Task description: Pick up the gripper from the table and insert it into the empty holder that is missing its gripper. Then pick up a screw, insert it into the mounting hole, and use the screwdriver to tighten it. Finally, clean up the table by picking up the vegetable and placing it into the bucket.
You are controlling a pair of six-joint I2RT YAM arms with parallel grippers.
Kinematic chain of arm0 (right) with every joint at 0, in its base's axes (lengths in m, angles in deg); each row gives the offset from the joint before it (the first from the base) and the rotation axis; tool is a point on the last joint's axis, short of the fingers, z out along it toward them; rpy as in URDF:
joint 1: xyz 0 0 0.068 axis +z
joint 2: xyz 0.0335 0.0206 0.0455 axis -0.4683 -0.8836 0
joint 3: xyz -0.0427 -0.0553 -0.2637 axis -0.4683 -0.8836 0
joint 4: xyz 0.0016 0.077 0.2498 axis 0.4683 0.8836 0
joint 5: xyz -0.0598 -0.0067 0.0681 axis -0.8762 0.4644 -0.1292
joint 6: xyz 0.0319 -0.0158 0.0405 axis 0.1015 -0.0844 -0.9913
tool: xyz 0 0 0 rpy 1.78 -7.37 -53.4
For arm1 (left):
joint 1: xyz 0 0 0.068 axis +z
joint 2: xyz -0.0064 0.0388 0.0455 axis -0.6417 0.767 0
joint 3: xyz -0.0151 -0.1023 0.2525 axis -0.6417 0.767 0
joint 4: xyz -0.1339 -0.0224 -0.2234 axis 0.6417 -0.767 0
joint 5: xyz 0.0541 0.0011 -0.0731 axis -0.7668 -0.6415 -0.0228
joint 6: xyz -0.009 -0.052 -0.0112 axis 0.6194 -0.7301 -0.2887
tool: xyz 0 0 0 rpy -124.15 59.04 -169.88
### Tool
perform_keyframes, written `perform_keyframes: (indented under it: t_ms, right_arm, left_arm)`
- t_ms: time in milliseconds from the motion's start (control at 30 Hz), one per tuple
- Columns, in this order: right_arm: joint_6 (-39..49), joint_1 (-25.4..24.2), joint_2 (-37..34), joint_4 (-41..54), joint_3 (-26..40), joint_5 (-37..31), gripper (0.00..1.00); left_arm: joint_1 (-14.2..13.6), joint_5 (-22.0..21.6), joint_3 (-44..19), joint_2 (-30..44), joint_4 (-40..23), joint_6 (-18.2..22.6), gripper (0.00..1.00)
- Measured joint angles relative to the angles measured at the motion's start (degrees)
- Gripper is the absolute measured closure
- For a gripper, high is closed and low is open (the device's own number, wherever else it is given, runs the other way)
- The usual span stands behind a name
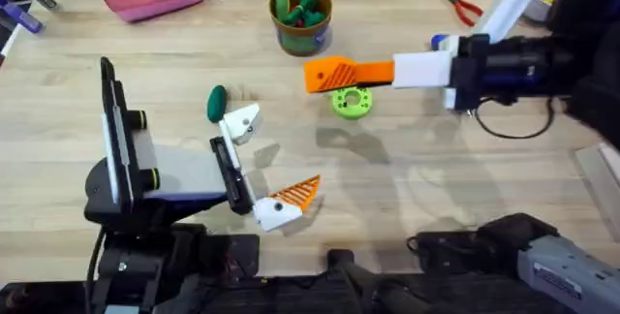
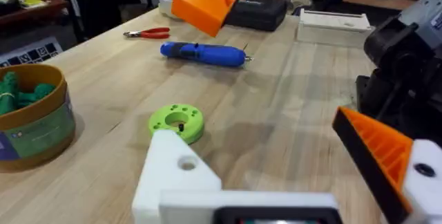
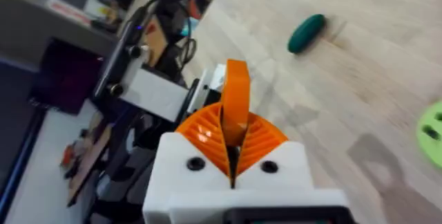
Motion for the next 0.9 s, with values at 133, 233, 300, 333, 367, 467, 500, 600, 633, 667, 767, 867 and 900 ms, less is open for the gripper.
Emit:
perform_keyframes:
  t_ms: [133,233,300,333,367,467,500,600,633,667,767,867,900]
  right_arm:
    - [-4.87,0.00,-1.08,-12.28,-5.77,5.67,0.997]
    - [-9.85,-0.16,-3.48,-22.58,-10.04,9.91,0.997]
    - [-12.92,-0.45,-5.37,-27.72,-12.18,12.59,0.997]
    - [-14.49,-0.66,-6.53,-29.34,-12.99,13.97,0.997]
    - [-15.74,-0.92,-7.68,-30.39,-13.48,15.22,0.997]
    - [-18.97,-1.65,-11.86,-31.50,-14.04,18.80,0.997]
    - [-19.73,-1.80,-13.42,-31.96,-14.04,19.88,0.997]
    - [-21.66,-1.97,-18.37,-34.51,-14.04,23.33,0.997]
    - [-22.40,-1.97,-20.05,-35.42,-14.04,24.44,0.997]
    - [-22.99,-1.97,-21.48,-36.28,-14.04,25.29,0.997]
    - [-24.52,-1.95,-25.96,-41.09,-14.06,27.64,0.997]
    - [-25.65,-1.63,-28.94,-45.49,-14.06,28.63,0.997]
    - [-25.84,-1.44,-29.65,-46.77,-14.06,28.76,0.997]
  left_arm:
    - [0.00,-0.02,0.00,0.00,0.00,0.00,0.014]
    - [0.00,0.00,0.00,0.00,0.00,0.00,0.014]
    - [0.00,0.00,0.00,0.00,0.00,0.00,0.013]
    - [0.00,0.00,0.00,0.00,0.00,0.00,0.014]
    - [0.00,-0.01,0.00,0.00,0.00,0.01,0.014]
    - [0.00,0.00,0.00,0.00,0.00,0.00,0.016]
    - [0.00,-0.01,0.00,0.00,0.00,0.00,0.015]
    - [0.00,-0.02,0.00,0.00,0.00,0.00,0.015]
    - [0.00,-0.02,0.00,0.00,0.00,0.00,0.016]
    - [0.00,-0.02,0.00,0.00,0.00,0.00,0.016]
    - [0.00,0.00,0.00,0.00,0.00,0.00,0.014]
    - [0.00,-0.02,0.00,0.00,0.00,0.00,0.016]
    - [0.00,0.00,0.00,0.00,0.00,0.00,0.015]
